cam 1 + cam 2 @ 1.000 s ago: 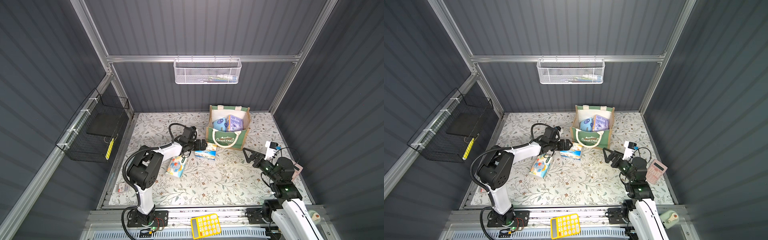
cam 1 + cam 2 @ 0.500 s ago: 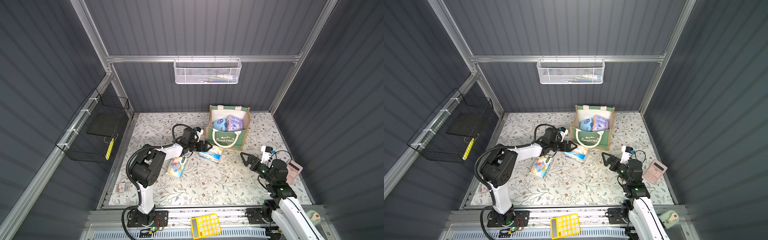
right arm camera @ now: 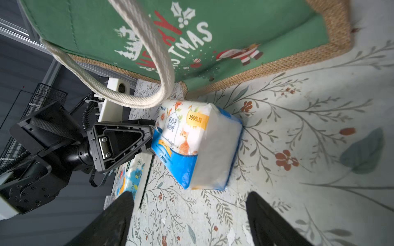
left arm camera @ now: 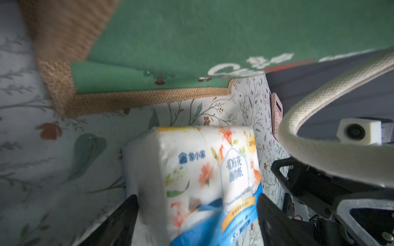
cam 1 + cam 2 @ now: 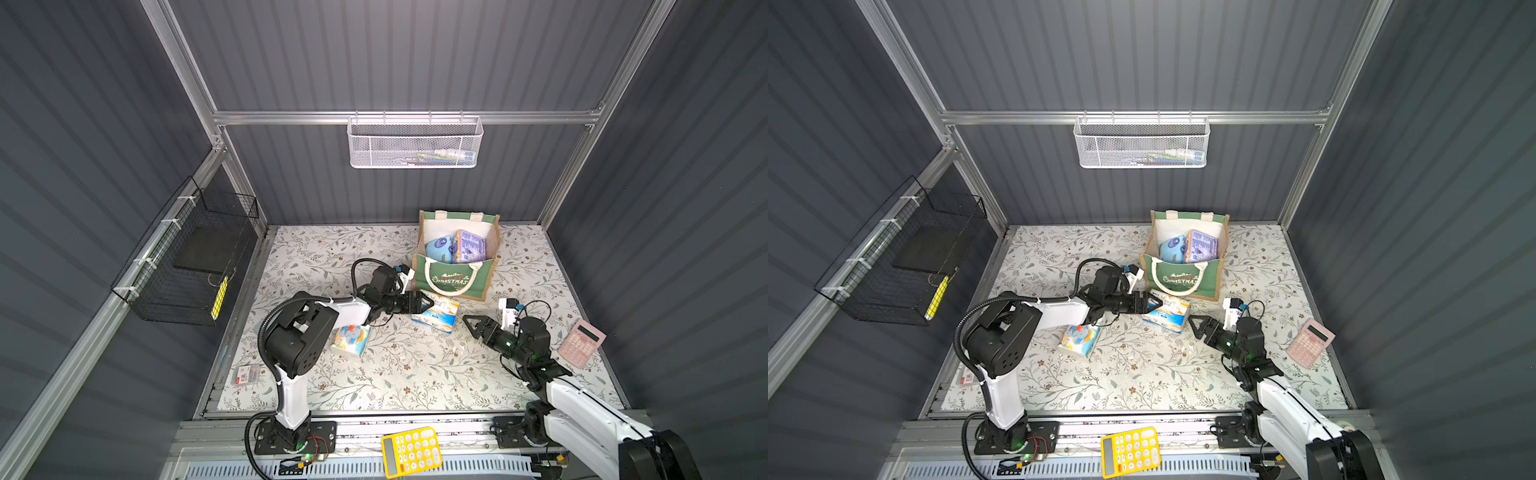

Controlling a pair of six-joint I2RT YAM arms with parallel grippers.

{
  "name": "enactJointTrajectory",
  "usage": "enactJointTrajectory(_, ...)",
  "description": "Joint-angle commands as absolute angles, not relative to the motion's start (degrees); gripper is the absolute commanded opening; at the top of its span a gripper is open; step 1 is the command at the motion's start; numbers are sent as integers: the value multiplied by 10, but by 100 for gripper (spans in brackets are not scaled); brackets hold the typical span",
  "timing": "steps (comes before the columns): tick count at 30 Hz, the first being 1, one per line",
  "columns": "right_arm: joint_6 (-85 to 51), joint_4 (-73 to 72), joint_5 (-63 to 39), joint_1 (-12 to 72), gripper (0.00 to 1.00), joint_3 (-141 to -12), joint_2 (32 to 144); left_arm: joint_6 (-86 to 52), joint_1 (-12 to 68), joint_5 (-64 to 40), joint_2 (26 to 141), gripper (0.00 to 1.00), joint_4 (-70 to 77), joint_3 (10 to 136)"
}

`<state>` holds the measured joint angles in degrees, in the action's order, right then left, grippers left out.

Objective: Put tissues into the canvas bag
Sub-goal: Adjust the pack of facial tissues at the center of the board.

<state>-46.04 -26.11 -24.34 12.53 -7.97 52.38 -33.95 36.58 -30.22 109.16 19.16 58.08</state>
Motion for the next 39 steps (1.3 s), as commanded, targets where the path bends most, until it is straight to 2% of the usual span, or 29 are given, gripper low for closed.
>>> enactJointTrajectory(1,-453,-327,-220,132,87,-95,543,-359,364,-292,1052,88,203,563)
enactJointTrajectory(10,-472,-374,-234,142,87,-107,615,-369,364,-279,1030,89,202,547)
enactJointTrajectory(22,-512,-435,-232,189,66,-130,723,-382,372,-270,1041,87,210,550)
enactJointTrajectory(25,-527,-458,-233,198,64,-132,750,-387,372,-269,1045,86,214,549)
enactJointTrajectory(39,-542,-491,-230,247,61,-133,775,-387,372,-281,1050,87,217,558)
